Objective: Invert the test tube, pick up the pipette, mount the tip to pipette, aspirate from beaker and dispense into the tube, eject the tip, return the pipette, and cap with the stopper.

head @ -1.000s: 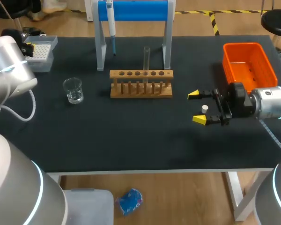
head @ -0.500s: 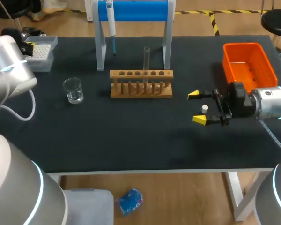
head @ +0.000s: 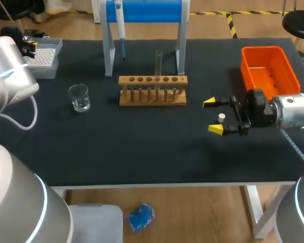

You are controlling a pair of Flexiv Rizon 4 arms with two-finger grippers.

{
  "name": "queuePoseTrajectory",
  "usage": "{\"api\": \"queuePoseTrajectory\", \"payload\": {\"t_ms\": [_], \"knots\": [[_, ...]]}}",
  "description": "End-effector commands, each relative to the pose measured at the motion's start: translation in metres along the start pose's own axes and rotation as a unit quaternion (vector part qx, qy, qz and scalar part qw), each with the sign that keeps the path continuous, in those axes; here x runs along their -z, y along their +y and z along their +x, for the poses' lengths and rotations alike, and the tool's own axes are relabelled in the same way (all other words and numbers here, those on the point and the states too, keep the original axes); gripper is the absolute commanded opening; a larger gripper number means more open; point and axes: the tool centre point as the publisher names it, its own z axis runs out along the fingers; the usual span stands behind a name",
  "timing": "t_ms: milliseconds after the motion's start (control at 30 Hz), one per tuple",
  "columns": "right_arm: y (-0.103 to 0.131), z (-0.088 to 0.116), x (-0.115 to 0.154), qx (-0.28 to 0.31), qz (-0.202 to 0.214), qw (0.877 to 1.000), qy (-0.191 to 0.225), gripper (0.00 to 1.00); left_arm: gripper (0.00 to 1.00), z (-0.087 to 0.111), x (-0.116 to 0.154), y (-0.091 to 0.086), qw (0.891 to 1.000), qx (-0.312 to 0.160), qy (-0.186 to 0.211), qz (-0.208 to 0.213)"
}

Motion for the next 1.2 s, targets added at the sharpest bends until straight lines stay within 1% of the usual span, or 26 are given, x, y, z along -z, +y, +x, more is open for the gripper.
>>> {"api": "queuePoseTrajectory", "payload": {"t_ms": [33, 367, 633, 733, 833, 867, 933, 1000, 1100, 1167, 1200], "knots": [[0.000, 0.001, 0.000, 0.000, 0.000, 1.000, 0.000, 1.00, 0.00, 0.005, 0.013, -0.008, 1.000, -0.006, -0.008, 0.005], [0.000, 0.001, 0.000, 0.000, 0.000, 1.000, 0.000, 1.00, 0.00, 0.011, 0.032, -0.032, 0.999, -0.022, -0.017, 0.015], [0.000, 0.001, 0.000, 0.000, 0.000, 1.000, 0.000, 1.00, 0.00, 0.018, 0.049, -0.046, 0.999, -0.034, -0.023, 0.022], [0.000, 0.001, 0.000, 0.000, 0.000, 1.000, 0.000, 1.00, 0.00, 0.024, 0.060, -0.052, 0.999, -0.045, -0.015, 0.026], [0.000, 0.001, 0.000, 0.000, 0.000, 1.000, 0.000, 1.00, 0.00, 0.030, 0.081, -0.061, 0.998, -0.055, 0.022, 0.033], [0.000, 0.001, 0.000, 0.000, 0.000, 1.000, 0.000, 1.00, 0.00, 0.033, 0.088, -0.065, 0.997, -0.067, 0.037, 0.033], [0.000, 0.001, 0.000, 0.000, 0.000, 1.000, 0.000, 1.00, 0.00, 0.045, 0.104, -0.073, 0.992, -0.095, 0.072, 0.029], [0.000, 0.001, 0.000, 0.000, 0.000, 1.000, 0.000, 1.00, 0.00, 0.059, 0.119, -0.081, 0.987, -0.114, 0.107, 0.028], [0.000, 0.001, 0.000, 0.000, 0.000, 1.000, 0.000, 1.00, 0.00, 0.085, 0.140, -0.091, 0.976, -0.143, 0.160, 0.022], [0.000, 0.001, 0.000, 0.000, 0.000, 1.000, 0.000, 1.00, 0.00, 0.107, 0.154, -0.094, 0.964, -0.167, 0.207, 0.006], [0.000, 0.001, 0.000, 0.000, 0.000, 1.000, 0.000, 1.00, 0.00, 0.118, 0.161, -0.096, 0.958, -0.168, 0.232, 0.007]]}}
